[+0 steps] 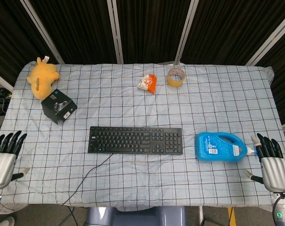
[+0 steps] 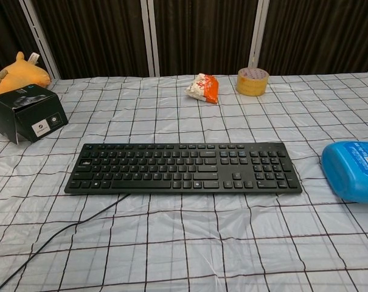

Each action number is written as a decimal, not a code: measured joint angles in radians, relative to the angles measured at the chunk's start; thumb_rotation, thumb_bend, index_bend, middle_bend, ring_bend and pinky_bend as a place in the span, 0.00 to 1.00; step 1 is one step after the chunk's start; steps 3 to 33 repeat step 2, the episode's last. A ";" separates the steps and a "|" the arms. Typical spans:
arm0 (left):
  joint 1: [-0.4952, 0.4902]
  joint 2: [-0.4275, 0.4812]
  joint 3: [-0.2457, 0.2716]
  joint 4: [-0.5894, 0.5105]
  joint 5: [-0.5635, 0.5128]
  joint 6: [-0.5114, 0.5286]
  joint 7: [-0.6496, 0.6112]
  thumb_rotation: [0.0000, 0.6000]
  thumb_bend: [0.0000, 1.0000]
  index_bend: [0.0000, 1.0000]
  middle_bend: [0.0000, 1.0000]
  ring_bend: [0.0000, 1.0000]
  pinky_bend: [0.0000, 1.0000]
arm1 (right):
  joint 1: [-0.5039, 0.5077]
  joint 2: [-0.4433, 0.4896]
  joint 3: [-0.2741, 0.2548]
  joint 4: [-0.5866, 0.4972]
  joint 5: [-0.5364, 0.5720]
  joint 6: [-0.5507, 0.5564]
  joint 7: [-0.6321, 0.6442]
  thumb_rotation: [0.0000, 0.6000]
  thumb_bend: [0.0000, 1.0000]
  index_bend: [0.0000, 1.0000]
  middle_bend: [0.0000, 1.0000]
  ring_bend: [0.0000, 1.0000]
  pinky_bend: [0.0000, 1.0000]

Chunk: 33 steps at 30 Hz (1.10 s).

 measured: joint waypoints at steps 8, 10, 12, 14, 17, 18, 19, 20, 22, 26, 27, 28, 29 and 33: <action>0.014 -0.004 -0.016 0.013 0.011 -0.008 -0.012 1.00 0.02 0.00 0.00 0.00 0.00 | 0.000 -0.002 0.000 0.004 0.000 0.001 0.001 1.00 0.05 0.03 0.00 0.00 0.00; 0.014 -0.004 -0.016 0.013 0.011 -0.008 -0.012 1.00 0.02 0.00 0.00 0.00 0.00 | 0.000 -0.002 0.000 0.004 0.000 0.001 0.001 1.00 0.05 0.03 0.00 0.00 0.00; 0.014 -0.004 -0.016 0.013 0.011 -0.008 -0.012 1.00 0.02 0.00 0.00 0.00 0.00 | 0.000 -0.002 0.000 0.004 0.000 0.001 0.001 1.00 0.05 0.03 0.00 0.00 0.00; 0.014 -0.004 -0.016 0.013 0.011 -0.008 -0.012 1.00 0.02 0.00 0.00 0.00 0.00 | 0.000 -0.002 0.000 0.004 0.000 0.001 0.001 1.00 0.05 0.03 0.00 0.00 0.00; 0.014 -0.004 -0.016 0.013 0.011 -0.008 -0.012 1.00 0.02 0.00 0.00 0.00 0.00 | 0.000 -0.002 0.000 0.004 0.000 0.001 0.001 1.00 0.05 0.03 0.00 0.00 0.00; 0.014 -0.004 -0.016 0.013 0.011 -0.008 -0.012 1.00 0.02 0.00 0.00 0.00 0.00 | 0.000 -0.002 0.000 0.004 0.000 0.001 0.001 1.00 0.05 0.03 0.00 0.00 0.00; 0.014 -0.004 -0.016 0.013 0.011 -0.008 -0.012 1.00 0.02 0.00 0.00 0.00 0.00 | 0.000 -0.002 0.000 0.004 0.000 0.001 0.001 1.00 0.05 0.03 0.00 0.00 0.00; 0.014 -0.004 -0.016 0.013 0.011 -0.008 -0.012 1.00 0.02 0.00 0.00 0.00 0.00 | 0.000 -0.002 0.000 0.004 0.000 0.001 0.001 1.00 0.05 0.03 0.00 0.00 0.00; 0.014 -0.004 -0.016 0.013 0.011 -0.008 -0.012 1.00 0.02 0.00 0.00 0.00 0.00 | 0.000 -0.002 0.000 0.004 0.000 0.001 0.001 1.00 0.05 0.03 0.00 0.00 0.00; 0.014 -0.004 -0.016 0.013 0.011 -0.008 -0.012 1.00 0.02 0.00 0.00 0.00 0.00 | 0.000 -0.002 0.000 0.004 0.000 0.001 0.001 1.00 0.05 0.03 0.00 0.00 0.00; 0.014 -0.004 -0.016 0.013 0.011 -0.008 -0.012 1.00 0.02 0.00 0.00 0.00 0.00 | 0.000 -0.002 0.000 0.004 0.000 0.001 0.001 1.00 0.05 0.03 0.00 0.00 0.00; 0.014 -0.004 -0.016 0.013 0.011 -0.008 -0.012 1.00 0.02 0.00 0.00 0.00 0.00 | 0.000 -0.002 0.000 0.004 0.000 0.001 0.001 1.00 0.05 0.03 0.00 0.00 0.00; 0.014 -0.004 -0.016 0.013 0.011 -0.008 -0.012 1.00 0.02 0.00 0.00 0.00 0.00 | 0.000 -0.002 0.000 0.004 0.000 0.001 0.001 1.00 0.05 0.03 0.00 0.00 0.00; 0.014 -0.004 -0.016 0.013 0.011 -0.008 -0.012 1.00 0.02 0.00 0.00 0.00 0.00 | 0.000 -0.002 0.000 0.004 0.000 0.001 0.001 1.00 0.05 0.03 0.00 0.00 0.00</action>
